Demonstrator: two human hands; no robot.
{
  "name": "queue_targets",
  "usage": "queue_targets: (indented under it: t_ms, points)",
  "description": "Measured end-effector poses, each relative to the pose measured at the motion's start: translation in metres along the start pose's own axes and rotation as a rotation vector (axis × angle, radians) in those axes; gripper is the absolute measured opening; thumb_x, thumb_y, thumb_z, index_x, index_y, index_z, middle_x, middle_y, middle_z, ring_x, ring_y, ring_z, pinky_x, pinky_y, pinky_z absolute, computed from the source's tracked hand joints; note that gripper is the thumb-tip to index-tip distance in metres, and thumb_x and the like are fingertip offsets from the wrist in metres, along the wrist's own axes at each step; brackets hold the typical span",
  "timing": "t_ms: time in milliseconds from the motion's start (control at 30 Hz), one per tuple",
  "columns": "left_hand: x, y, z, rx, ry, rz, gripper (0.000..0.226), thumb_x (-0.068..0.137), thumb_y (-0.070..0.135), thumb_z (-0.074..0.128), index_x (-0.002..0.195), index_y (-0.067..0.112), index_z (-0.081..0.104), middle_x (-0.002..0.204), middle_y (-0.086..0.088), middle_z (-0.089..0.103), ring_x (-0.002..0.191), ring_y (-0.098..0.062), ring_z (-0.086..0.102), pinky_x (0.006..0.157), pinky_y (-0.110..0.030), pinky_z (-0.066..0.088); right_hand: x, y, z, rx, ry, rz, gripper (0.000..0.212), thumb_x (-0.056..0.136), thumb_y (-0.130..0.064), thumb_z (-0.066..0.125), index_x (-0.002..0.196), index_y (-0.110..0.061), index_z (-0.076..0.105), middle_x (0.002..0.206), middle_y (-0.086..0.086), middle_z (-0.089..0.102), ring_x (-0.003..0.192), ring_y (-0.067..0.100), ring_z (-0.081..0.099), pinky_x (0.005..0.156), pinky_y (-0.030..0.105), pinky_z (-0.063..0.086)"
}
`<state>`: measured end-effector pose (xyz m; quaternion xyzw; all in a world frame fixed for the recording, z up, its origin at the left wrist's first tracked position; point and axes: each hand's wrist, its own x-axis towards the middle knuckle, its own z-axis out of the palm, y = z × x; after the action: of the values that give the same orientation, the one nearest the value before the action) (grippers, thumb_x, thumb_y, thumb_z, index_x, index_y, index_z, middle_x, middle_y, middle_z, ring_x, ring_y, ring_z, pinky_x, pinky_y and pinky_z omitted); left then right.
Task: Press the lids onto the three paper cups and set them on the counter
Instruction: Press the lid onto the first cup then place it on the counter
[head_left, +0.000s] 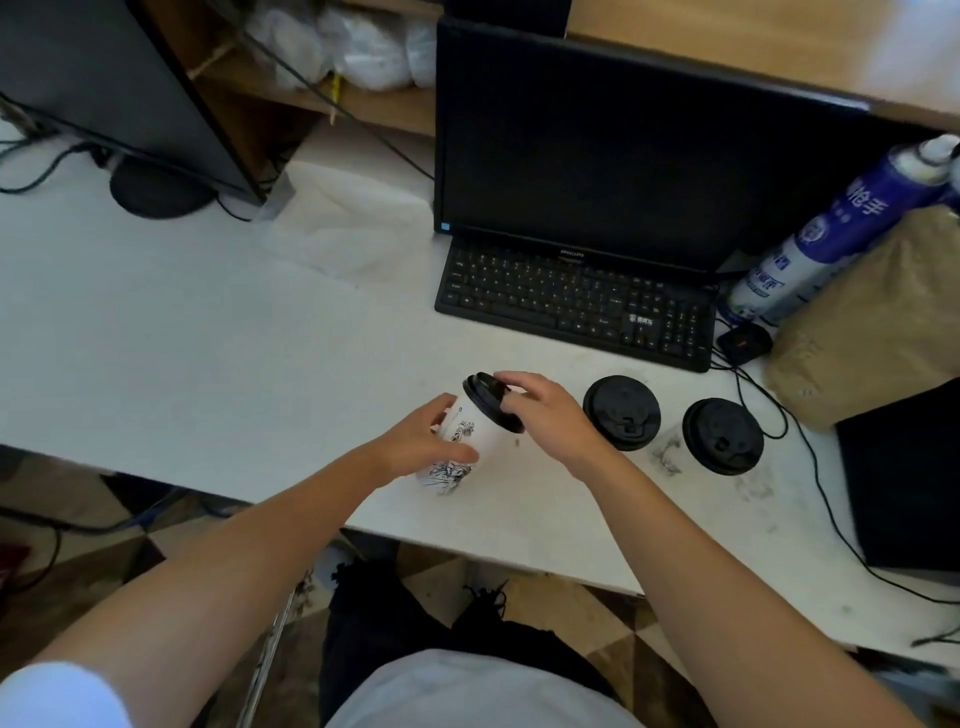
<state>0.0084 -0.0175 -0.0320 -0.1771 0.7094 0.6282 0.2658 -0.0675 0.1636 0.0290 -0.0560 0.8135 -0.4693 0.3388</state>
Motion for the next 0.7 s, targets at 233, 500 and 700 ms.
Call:
queue_targets:
  t_ms: [233,500,700]
  points:
    - [-0.012,-0.004,-0.014,-0.292,-0.417,-0.163,0.073,0.070,0.012,0.075,0.139,0.013,0.050,0.133,-0.019,0.063,0.121,-0.036,0.061,0.110,-0.054,0.043,-0.011,-0.005,-0.030,-0.171,-0.235,-0.119,0.057,0.094,-0.027,0.068,0.148,-0.030,0.050,0.139,-0.015,0.053,0.105,0.011,0.058,0.078,0.017,0.050]
    - [-0.016,0.007,-0.010,-0.018,-0.411,-0.115,0.059,0.079,-0.006,0.075,0.132,0.009,0.056,0.130,-0.021,0.064,0.122,-0.033,0.062,0.108,-0.047,0.048,-0.014,-0.008,-0.024,-0.503,-0.316,-0.319,0.070,0.089,-0.038,0.070,0.152,-0.029,0.042,0.133,-0.015,0.044,0.097,0.002,0.053,0.084,0.012,0.039]
    - [-0.014,0.012,-0.001,0.135,-0.191,0.003,0.057,0.071,-0.005,0.084,0.115,0.022,0.062,0.105,0.001,0.071,0.095,-0.009,0.068,0.079,-0.021,0.056,-0.016,-0.007,-0.019,-0.509,-0.210,-0.420,0.066,0.075,-0.036,0.075,0.135,-0.023,0.053,0.125,-0.012,0.043,0.112,0.009,0.051,0.090,0.020,0.049]
